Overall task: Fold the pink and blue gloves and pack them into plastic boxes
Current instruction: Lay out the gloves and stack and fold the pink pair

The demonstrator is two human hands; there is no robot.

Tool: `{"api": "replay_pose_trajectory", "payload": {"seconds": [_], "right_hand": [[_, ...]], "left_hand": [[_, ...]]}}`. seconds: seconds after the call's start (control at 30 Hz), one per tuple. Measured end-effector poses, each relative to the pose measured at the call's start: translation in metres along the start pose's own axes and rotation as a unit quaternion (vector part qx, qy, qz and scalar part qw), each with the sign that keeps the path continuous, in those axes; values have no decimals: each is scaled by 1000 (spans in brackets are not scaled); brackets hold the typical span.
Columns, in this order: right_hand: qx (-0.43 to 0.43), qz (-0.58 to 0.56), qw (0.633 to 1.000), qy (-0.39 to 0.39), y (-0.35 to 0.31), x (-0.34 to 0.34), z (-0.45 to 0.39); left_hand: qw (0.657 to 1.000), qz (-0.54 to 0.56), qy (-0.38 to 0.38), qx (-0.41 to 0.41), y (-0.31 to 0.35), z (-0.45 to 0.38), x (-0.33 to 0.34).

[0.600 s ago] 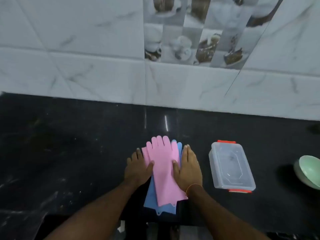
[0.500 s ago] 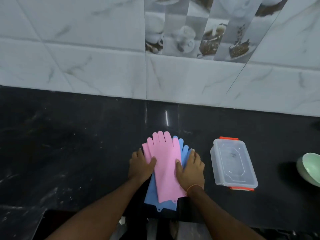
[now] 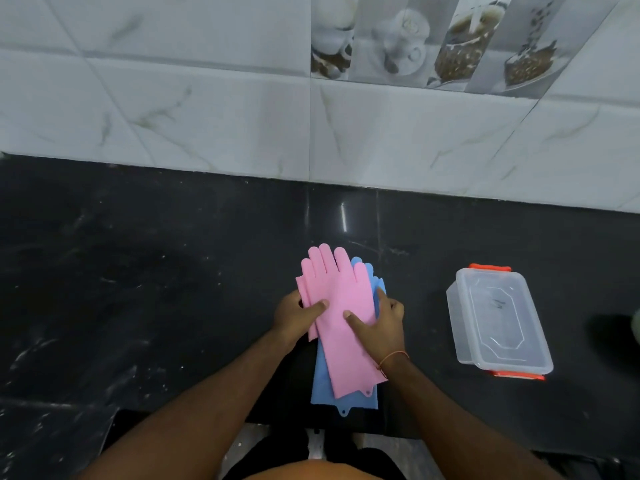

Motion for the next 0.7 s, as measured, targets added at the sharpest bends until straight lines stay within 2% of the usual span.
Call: {"api": "replay_pose_trajectory", "payload": {"seconds": [0.43,0.6,0.7], "right_hand": [[-92,-26,993,-71,-102,100,-20],[-125,-7,985,-118,-141,142,-19],[-129,16,982,-135,-154,163,-16]], "left_hand": [[998,-16,66,4,11,-8,-145],[995,5,99,-22,0,-2,-204],[991,-23,131,-17,-2,4,-227]]}}
Point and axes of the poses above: each hand's wrist, its own z-axis away from the middle knuckle, its own x-axis out of the palm, y = z × x, the point moved 10 cm from there along -z, towards the middle knuckle, and after that the axes turned 9 degrees about -y, right-handed, at the moved point
